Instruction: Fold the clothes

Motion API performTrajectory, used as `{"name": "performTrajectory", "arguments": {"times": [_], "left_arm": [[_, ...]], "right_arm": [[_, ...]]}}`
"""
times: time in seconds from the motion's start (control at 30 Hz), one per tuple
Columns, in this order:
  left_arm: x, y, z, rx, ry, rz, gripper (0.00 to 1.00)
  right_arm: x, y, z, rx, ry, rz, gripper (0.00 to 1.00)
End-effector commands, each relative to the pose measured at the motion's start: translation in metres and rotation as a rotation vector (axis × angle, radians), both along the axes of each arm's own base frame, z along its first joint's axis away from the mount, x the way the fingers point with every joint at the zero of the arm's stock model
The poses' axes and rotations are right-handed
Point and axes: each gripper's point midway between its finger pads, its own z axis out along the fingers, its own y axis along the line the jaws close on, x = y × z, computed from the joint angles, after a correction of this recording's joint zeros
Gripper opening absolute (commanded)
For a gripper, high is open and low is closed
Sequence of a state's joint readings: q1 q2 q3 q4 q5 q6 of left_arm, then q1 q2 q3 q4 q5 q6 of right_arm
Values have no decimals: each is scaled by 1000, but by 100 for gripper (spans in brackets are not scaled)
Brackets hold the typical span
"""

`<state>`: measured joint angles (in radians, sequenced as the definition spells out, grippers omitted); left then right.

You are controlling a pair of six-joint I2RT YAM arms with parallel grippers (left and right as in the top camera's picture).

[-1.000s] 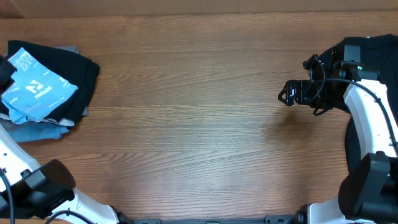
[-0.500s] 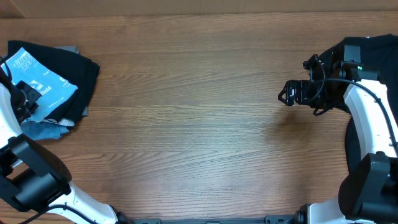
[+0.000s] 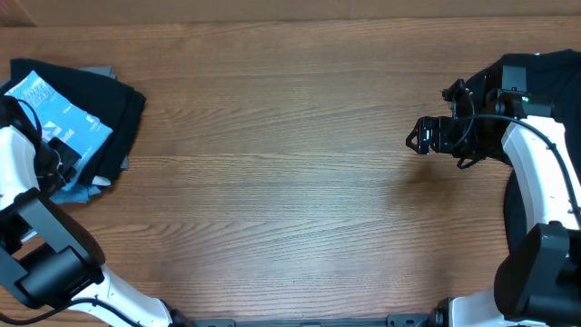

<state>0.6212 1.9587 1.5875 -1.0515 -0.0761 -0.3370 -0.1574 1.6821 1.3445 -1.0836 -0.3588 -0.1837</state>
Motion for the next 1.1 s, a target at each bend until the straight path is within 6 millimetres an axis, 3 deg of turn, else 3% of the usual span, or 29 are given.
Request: {"name": "performTrajectory", "arguments": {"times": [0.0,0.1,0.17,0.3,0.43,0.63,0.7,0.8,0.97,1.07], "left_arm": [[46,6,89,46,-226,-41,4],[60,17,151,131,-340,-34,4],[64,27,176,199,-381,-25,4],[61,47,185,309,-357,14,4],[71,64,159,329,-310,16,4],[77,89,87,265,-200,28,4],[68,101,64,254,-142,56,4],[39,126,37,250,-54,152,4],[19,145,27,133,-134,219,4],[28,140,28,-1,-266,194,5]], "right_arm": [[2,-1,8,-4,-28,-1,100],[2,-1,8,-4,-28,-1,100],[2,-1,8,-4,-28,-1,100],[2,-1,8,-4,-28,-1,100],[2,-1,8,-4,-28,-1,100],[2,-1,8,-4,-28,-1,100],[2,-1,8,-4,-28,-1,100],[2,-1,8,-4,-28,-1,100],[2,-1,8,-4,-28,-1,100],[2,-1,8,-4,-28,-1,100]]}}
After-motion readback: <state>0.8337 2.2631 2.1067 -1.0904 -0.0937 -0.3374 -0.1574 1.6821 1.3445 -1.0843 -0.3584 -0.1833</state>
